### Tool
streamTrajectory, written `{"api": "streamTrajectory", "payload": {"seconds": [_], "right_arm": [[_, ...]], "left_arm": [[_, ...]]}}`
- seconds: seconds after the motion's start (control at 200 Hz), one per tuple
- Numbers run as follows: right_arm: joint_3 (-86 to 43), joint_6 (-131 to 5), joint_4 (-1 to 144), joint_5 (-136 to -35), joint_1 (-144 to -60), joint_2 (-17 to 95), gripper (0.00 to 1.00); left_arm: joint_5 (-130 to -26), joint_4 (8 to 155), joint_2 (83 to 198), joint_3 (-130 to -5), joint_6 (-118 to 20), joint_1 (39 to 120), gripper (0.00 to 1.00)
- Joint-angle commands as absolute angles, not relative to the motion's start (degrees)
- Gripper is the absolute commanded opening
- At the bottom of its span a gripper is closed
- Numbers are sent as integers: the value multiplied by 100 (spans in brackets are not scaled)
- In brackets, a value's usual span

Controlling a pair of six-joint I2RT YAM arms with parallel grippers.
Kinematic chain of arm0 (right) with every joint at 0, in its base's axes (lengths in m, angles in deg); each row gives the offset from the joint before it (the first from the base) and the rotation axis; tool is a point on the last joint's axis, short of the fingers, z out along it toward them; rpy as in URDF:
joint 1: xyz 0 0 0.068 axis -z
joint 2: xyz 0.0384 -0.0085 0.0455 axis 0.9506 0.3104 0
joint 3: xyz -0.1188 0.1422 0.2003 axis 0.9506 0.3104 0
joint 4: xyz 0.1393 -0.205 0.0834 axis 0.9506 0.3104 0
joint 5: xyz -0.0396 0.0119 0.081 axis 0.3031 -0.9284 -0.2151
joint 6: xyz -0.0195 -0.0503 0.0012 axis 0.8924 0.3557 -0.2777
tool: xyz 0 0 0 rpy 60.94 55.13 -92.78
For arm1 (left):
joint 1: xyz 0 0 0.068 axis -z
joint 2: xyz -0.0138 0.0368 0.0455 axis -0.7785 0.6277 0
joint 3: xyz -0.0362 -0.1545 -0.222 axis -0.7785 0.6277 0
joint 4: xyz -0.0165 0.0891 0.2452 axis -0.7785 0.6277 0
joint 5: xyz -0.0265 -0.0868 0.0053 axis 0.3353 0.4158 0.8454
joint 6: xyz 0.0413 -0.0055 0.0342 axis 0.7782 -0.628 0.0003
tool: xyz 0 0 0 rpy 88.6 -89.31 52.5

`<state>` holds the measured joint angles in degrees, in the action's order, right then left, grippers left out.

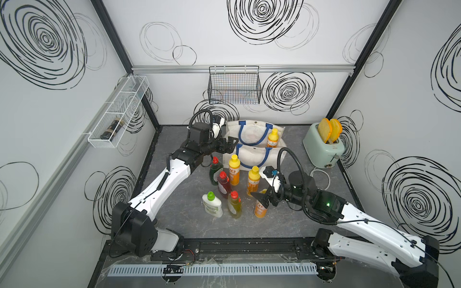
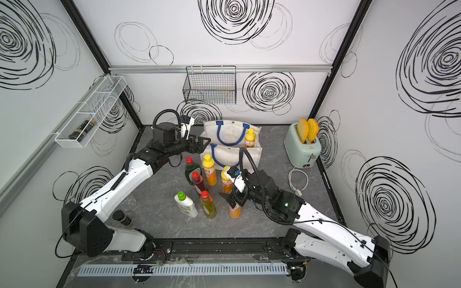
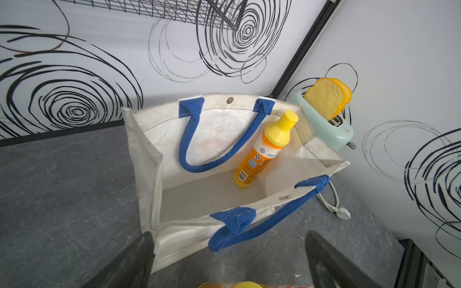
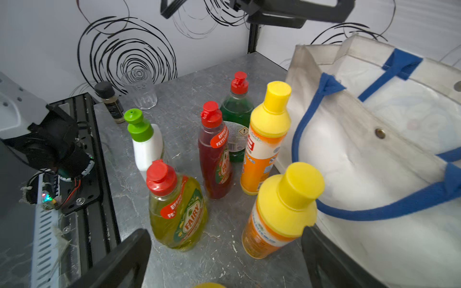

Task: Pack dish soap into the shopping bag
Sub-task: Pick up the bottle of dish soap at the center of the board.

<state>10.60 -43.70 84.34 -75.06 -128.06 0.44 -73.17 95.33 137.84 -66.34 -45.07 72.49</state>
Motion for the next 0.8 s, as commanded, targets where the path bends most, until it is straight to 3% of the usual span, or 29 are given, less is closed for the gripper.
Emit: {"api": "streamTrajectory", "payload": {"seconds": [0.0, 0.315, 0.795], "right_arm": [[1013, -4510, 8187, -7171, -12920, -173, 100], [1064, -4863, 8620, -6874, -12983, -362, 98], [1313, -5262, 8915, -6623, -12975, -554, 84]], "left_arm": [[-7448, 9411, 13718, -6618, -4414, 7203, 96], [-7318, 9374, 13777, -6614, -4513, 7206, 96], [-7292, 9379, 13789, -6614, -4521, 7213, 96]]}}
